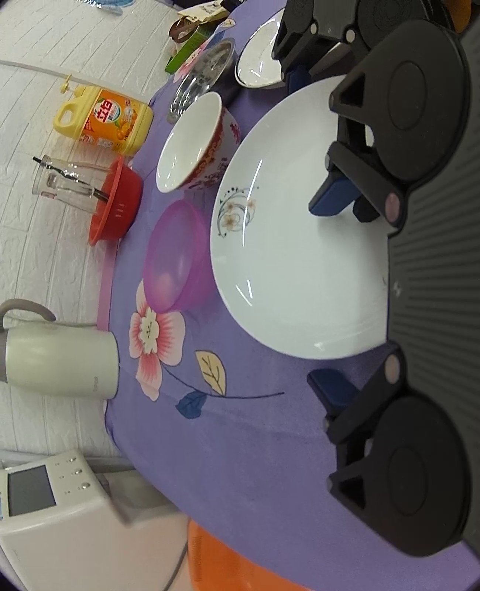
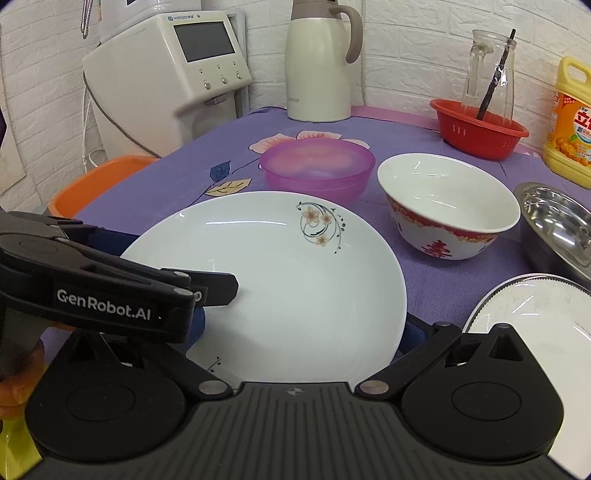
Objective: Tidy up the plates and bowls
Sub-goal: 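Move the left gripper to the rim of the white floral plate, then grasp the floral plate rim with the left gripper and carry it away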
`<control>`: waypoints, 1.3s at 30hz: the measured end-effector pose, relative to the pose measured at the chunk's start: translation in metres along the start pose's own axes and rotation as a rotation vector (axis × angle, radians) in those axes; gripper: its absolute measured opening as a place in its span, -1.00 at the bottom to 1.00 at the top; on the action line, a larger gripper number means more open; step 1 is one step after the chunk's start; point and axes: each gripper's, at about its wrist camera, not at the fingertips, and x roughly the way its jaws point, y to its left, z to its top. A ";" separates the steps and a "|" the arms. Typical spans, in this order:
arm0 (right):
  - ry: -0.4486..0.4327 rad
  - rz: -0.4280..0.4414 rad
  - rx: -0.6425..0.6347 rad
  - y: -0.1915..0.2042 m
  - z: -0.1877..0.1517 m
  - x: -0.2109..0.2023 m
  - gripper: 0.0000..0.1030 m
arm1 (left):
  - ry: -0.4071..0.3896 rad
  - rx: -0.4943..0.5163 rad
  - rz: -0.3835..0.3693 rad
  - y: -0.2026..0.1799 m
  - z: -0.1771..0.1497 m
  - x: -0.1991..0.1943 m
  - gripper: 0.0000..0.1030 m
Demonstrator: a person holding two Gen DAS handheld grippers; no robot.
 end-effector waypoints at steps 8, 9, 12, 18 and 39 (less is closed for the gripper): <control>0.004 -0.020 0.038 0.001 0.003 -0.001 1.00 | 0.017 -0.018 0.026 -0.008 0.010 0.004 0.47; -0.003 -0.020 0.048 0.000 0.004 -0.003 1.00 | 0.014 -0.023 0.020 -0.008 0.012 0.002 0.47; -0.040 -0.033 0.041 0.003 0.008 -0.014 1.00 | -0.015 -0.015 0.025 -0.011 0.017 -0.009 0.47; -0.076 -0.023 0.078 0.004 0.016 -0.028 1.00 | -0.046 -0.016 0.036 -0.016 0.029 -0.025 0.48; -0.089 0.041 0.133 0.061 -0.059 -0.114 1.00 | -0.085 -0.028 0.075 -0.038 -0.077 -0.134 0.48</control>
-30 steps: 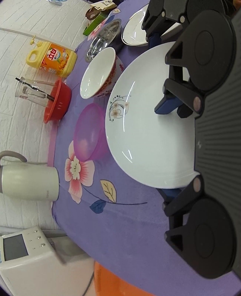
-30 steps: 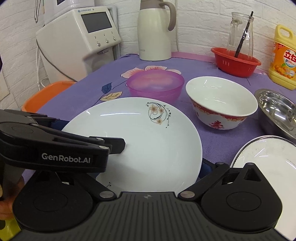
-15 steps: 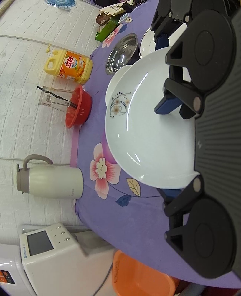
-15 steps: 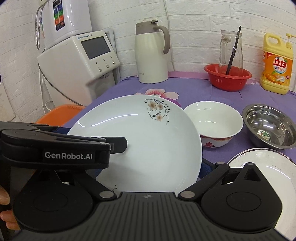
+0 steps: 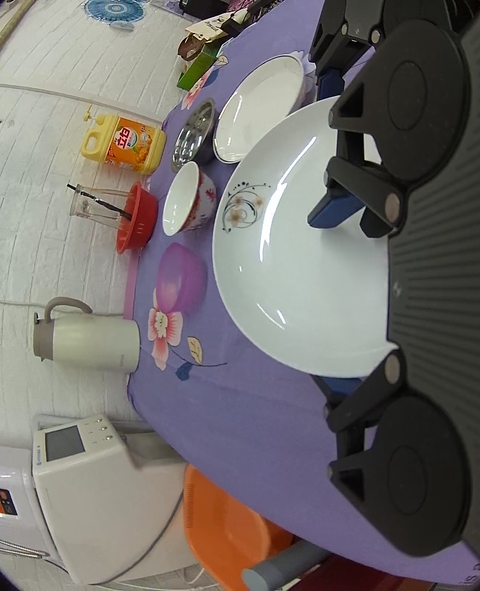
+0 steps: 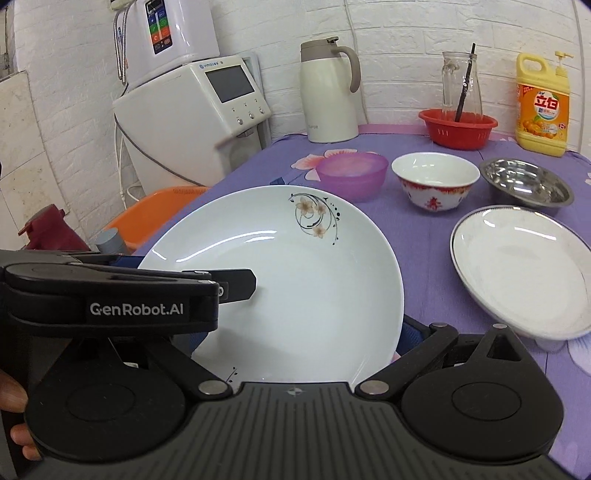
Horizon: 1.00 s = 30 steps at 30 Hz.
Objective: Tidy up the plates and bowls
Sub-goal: 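Grasp the floral plate rim with the left gripper and carry it away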
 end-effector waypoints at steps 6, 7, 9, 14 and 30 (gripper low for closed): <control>0.010 -0.025 -0.025 0.011 -0.027 -0.010 1.00 | 0.031 -0.039 -0.017 0.004 -0.029 -0.007 0.48; 0.013 -0.024 -0.021 0.011 -0.030 -0.011 1.00 | 0.031 -0.052 -0.027 0.006 -0.033 -0.007 0.48; 0.004 -0.046 -0.062 0.015 -0.034 -0.011 1.00 | 0.039 -0.064 -0.037 0.007 -0.037 -0.005 0.47; 0.020 -0.066 -0.105 0.016 -0.037 -0.006 1.00 | 0.037 -0.076 -0.025 0.009 -0.040 0.000 0.46; -0.119 -0.147 0.120 -0.050 -0.028 -0.044 1.00 | -0.119 -0.025 -0.032 -0.021 0.010 -0.020 0.92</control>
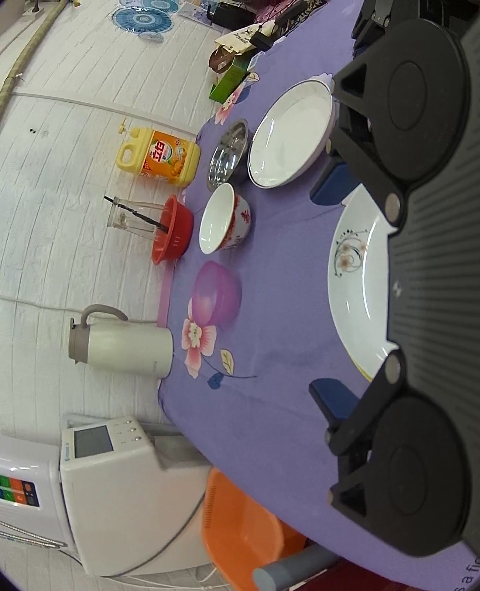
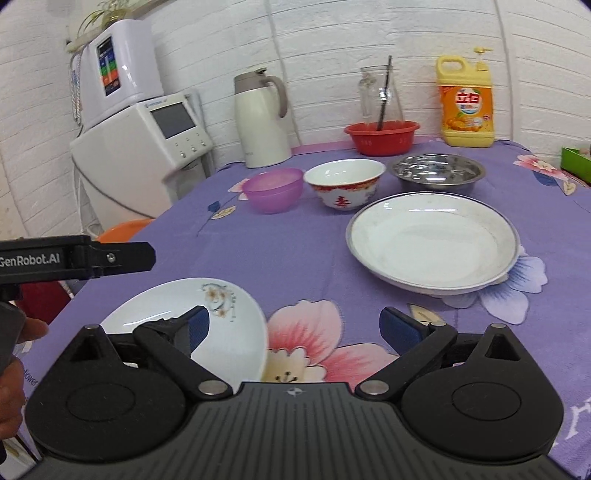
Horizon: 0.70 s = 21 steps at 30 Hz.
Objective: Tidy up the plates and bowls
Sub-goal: 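Grasp the floral plate rim with the left gripper and carry it away, then close the left gripper on the rim of the blue-rimmed white plate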
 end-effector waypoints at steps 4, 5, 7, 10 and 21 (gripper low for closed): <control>-0.006 -0.088 0.051 -0.033 -0.003 -0.006 1.00 | 0.010 0.023 -0.034 -0.022 0.006 0.013 0.92; -0.003 -0.112 0.066 -0.042 -0.004 -0.007 1.00 | 0.012 0.028 -0.043 -0.028 0.007 0.016 0.92; -0.001 -0.134 0.105 -0.059 -0.006 -0.010 1.00 | 0.016 0.035 -0.056 -0.037 0.010 0.022 0.92; -0.010 -0.156 0.134 -0.076 -0.004 -0.014 1.00 | 0.029 0.047 -0.071 -0.052 0.015 0.034 0.92; -0.013 -0.211 0.071 -0.131 0.048 0.044 1.00 | 0.175 0.050 -0.103 -0.087 0.046 0.120 0.92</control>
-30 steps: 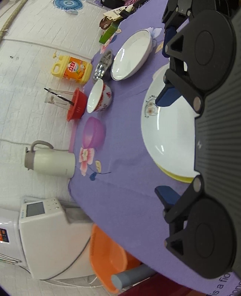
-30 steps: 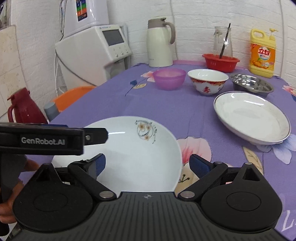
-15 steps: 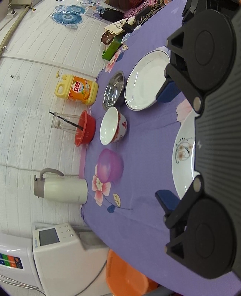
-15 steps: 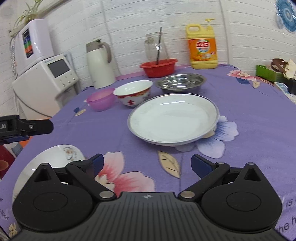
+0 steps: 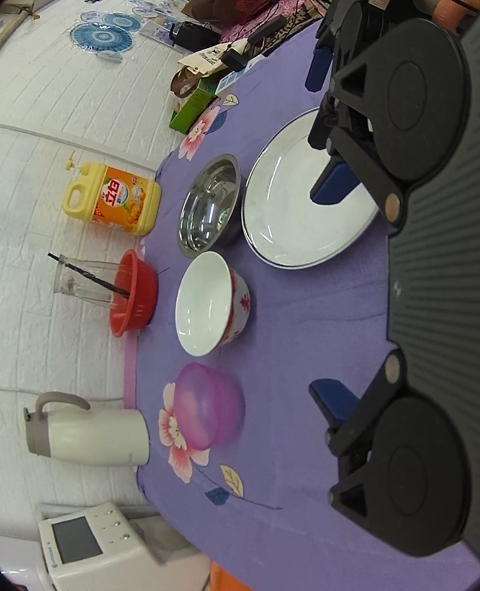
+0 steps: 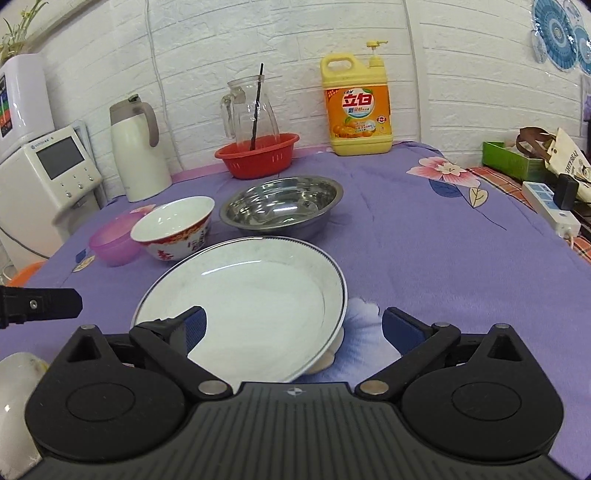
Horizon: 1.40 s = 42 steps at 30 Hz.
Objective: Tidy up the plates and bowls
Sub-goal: 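Close the left gripper on the rim of the blue-rimmed white plate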
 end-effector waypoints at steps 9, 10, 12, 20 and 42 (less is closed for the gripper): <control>0.064 -0.006 0.026 -0.010 -0.004 0.036 1.00 | 0.087 0.038 0.021 -0.026 0.015 0.081 0.92; 0.066 -0.008 0.021 -0.008 -0.004 0.036 1.00 | 0.087 0.051 0.026 -0.028 0.016 0.085 0.92; 0.066 -0.001 0.011 -0.006 -0.005 0.038 1.00 | 0.087 0.068 0.033 -0.032 0.015 0.090 0.92; 0.073 -0.016 -0.014 -0.004 -0.003 0.042 1.00 | 0.119 0.060 0.043 -0.036 0.013 0.105 0.92; 0.107 0.004 -0.125 0.016 -0.002 0.049 1.00 | 0.112 0.122 0.036 -0.051 0.006 0.103 0.61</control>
